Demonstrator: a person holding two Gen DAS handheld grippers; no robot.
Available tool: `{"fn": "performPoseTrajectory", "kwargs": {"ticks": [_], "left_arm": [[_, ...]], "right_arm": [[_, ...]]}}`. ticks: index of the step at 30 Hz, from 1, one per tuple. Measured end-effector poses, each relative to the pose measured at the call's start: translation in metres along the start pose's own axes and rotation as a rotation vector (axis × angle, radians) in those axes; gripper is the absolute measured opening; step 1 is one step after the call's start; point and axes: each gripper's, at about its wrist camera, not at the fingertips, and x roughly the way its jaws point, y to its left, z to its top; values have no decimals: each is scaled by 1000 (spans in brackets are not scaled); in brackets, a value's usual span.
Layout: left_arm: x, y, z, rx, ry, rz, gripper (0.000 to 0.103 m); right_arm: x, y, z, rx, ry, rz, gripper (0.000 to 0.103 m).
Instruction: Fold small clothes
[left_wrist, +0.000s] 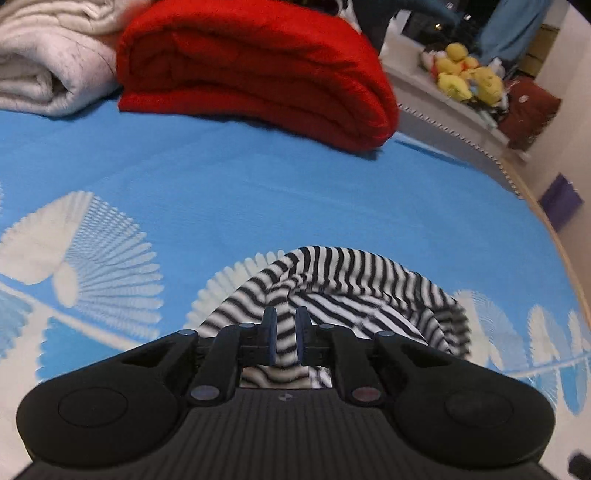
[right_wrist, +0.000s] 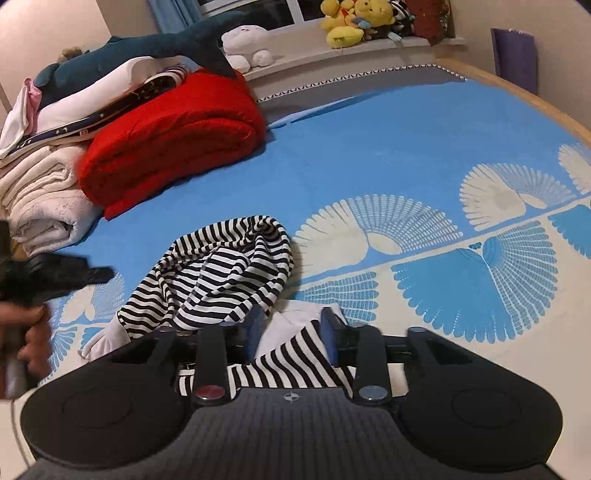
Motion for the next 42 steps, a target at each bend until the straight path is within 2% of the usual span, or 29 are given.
{"fn": "performPoseTrajectory", "kwargs": {"ticks": [5,7,9,11,13,14,15,16,17,18,19,24,28,30,33,35,38,40,42], "left_arm": [[51,-12,17,-3,-1,24,13],[67,-16,23,-13,-5,25,23],[84,-22,28,-10,-9,44,56],[101,-30,32,14,-5,92,76],[117,-38,34,47,7,139,78],[125,-42,35,67,18,138,78],[132,-45,35,88,34,140,73],[137,-49,34,131,47,161,63],[140,-51,33,166,47,185,29],[141,-51,33,193,55,192,3],[139,-50,34,195,61,184,3],[89,-40,28,264,-38,144,3],[26,-21,10,297,-87,81,3],[-13,-13,-10,335,-110,45,3],[-81,2,-52,393,-150,-26,3],[-124,8,-91,443,-168,-85,3],[-171,20,-148,544,-153,-167,3],[-189,27,-189,648,-116,-198,3],[-193,36,-221,721,-11,-229,4]], "right_arm": [[9,-8,7,18,17,3,24],[13,-10,8,27,31,7,24],[18,-10,9,33,47,10,24],[21,-11,10,38,60,13,24],[23,-12,10,38,68,16,24],[24,-13,11,38,73,13,24],[25,-14,11,38,77,11,24],[26,-15,12,40,82,8,24],[28,-17,12,43,85,6,24],[29,-18,13,44,87,4,24],[30,-19,14,44,89,2,24],[34,-24,18,67,95,-6,24],[34,-23,16,64,101,2,24],[33,-24,15,69,106,3,24],[31,-28,14,88,111,-3,24],[29,-29,12,95,118,-1,25],[24,-25,9,100,121,9,25],[20,-21,6,97,119,16,25],[16,-16,1,93,120,27,25]]}}
